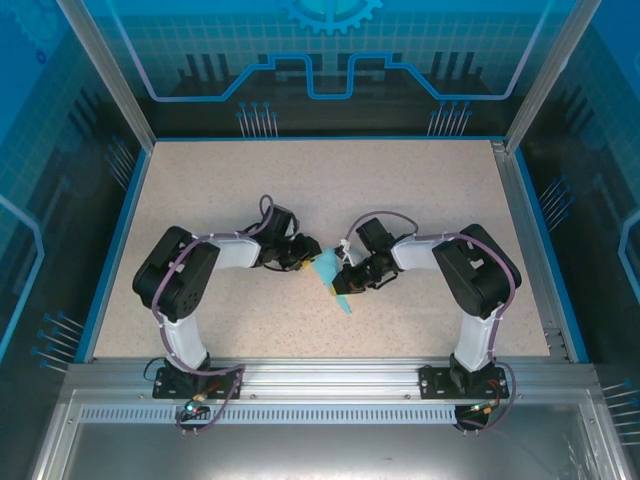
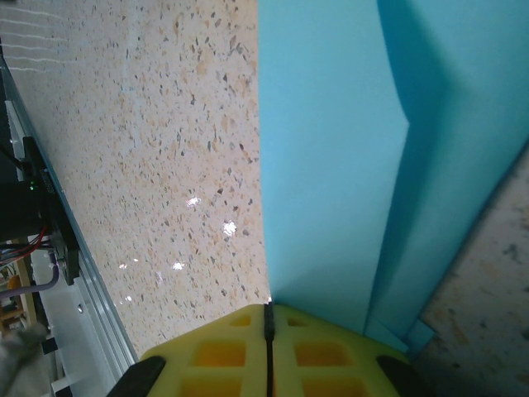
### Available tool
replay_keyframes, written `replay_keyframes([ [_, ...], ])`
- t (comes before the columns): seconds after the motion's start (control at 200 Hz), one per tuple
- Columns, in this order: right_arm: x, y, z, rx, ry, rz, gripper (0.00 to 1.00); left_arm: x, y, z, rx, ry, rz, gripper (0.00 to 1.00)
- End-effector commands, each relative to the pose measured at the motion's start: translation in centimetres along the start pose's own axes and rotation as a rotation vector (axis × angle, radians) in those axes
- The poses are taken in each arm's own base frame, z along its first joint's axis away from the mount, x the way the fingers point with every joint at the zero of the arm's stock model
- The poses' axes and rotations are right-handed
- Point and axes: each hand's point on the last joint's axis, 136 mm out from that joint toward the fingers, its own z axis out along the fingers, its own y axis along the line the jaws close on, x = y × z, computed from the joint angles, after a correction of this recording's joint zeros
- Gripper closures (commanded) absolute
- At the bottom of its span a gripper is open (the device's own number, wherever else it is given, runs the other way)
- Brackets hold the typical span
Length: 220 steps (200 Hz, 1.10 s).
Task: Fold a paper plane with a square sheet of paper (pick it up from the middle)
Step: Fold the wing for the fifth time at the center of the table.
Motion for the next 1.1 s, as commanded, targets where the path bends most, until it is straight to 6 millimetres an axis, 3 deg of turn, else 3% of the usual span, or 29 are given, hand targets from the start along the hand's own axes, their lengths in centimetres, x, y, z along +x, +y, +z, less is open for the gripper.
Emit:
replay_keyframes([
  [0.0, 4.2, -5.0, 0.5, 0.161, 0.109, 0.135, 0.93, -1.9, 2.0, -0.1, -0.061, -0.037, 0.003, 0.66],
  [0.2, 4.1, -4.9, 0.4, 0.158, 0.103, 0.137, 0.92, -3.0, 1.7, -0.8, -0.053, -0.044, 0.005, 0.66],
  [0.43, 3.8, -4.6, 0.5, 0.14, 0.093, 0.14, 0.91, -4.9, -0.8, -3.3, -0.017, -0.092, 0.034, 0.66],
  [0.56, 3.5, -4.4, 0.5, 0.135, 0.087, 0.14, 0.91, -5.0, -2.4, -4.7, 0.019, -0.103, 0.049, 0.65],
  [0.77, 3.2, -4.4, 0.7, 0.131, 0.077, 0.149, 0.9, -1.5, -3.9, -4.5, 0.079, -0.034, 0.068, 0.65],
  [0.955, 3.0, -4.5, 0.7, 0.13, 0.064, 0.158, 0.89, 2.8, -4.7, -1.7, 0.083, 0.072, 0.117, 0.66],
  [1.095, 3.1, -4.6, 0.7, 0.132, 0.058, 0.162, 0.9, 3.7, -3.9, -0.1, 0.083, 0.115, 0.095, 0.66],
])
